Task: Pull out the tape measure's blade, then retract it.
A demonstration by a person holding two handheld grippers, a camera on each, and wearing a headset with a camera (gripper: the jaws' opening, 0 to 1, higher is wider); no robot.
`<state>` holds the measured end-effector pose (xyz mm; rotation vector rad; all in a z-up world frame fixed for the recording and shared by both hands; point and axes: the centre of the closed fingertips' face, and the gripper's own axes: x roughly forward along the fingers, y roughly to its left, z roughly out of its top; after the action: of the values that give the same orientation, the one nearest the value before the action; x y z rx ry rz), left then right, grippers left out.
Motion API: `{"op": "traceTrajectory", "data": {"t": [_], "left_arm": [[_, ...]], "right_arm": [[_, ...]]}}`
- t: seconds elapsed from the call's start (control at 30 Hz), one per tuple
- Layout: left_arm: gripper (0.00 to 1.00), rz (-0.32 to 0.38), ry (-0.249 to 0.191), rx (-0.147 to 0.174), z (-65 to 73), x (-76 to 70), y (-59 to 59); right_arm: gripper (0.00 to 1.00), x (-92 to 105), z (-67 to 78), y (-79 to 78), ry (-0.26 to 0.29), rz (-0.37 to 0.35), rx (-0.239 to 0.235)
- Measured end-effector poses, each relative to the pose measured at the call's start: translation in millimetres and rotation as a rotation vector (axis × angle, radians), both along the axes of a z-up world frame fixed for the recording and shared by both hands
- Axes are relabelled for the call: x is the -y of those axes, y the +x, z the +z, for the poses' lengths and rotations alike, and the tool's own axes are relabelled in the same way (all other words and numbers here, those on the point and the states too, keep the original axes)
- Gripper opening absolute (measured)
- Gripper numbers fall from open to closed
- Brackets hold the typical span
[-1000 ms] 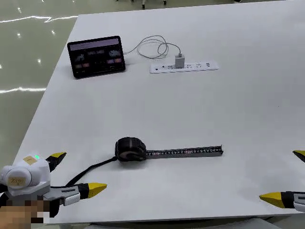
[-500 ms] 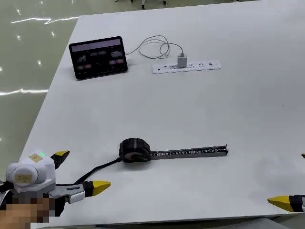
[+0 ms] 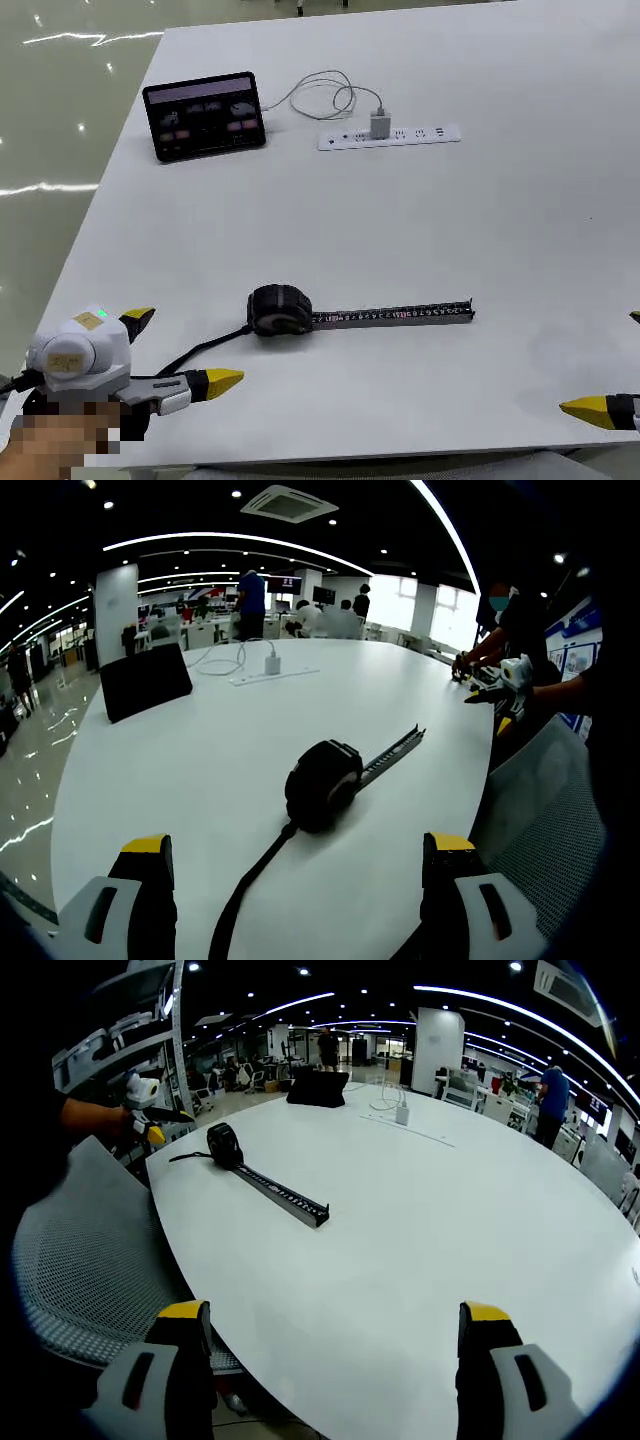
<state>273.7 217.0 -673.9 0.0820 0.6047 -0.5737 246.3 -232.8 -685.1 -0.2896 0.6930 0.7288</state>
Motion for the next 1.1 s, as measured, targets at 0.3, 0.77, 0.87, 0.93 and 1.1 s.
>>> {"op": "traceTrajectory", "data": {"t": [0.3,0.77,0.87,0.93,1.1], "left_arm": [[1.0,-0.009,-0.011,0.003,2.2,17.7,6.1],[1.0,0.049,-0.024,0.015,6.8,35.2,34.7],[1.0,0.072,-0.035,-0.001,2.7,36.6,37.1],[1.0,0.072,-0.024,-0.002,-0.9,38.8,37.2],[1.0,0.087,-0.001,0.007,-1.7,40.9,39.3]], "right_arm": [[0.98,-2.6,4.9,3.7,-0.03,0.043,0.008],[0.99,-16.8,4.8,11.6,-0.076,0.132,-0.004],[1.0,-19.9,6.9,15.5,-0.079,0.145,0.0],[1.0,-20.8,8.4,18.8,-0.079,0.148,0.003],[1.0,-23.1,9.5,24.5,-0.083,0.166,0.005]]}}
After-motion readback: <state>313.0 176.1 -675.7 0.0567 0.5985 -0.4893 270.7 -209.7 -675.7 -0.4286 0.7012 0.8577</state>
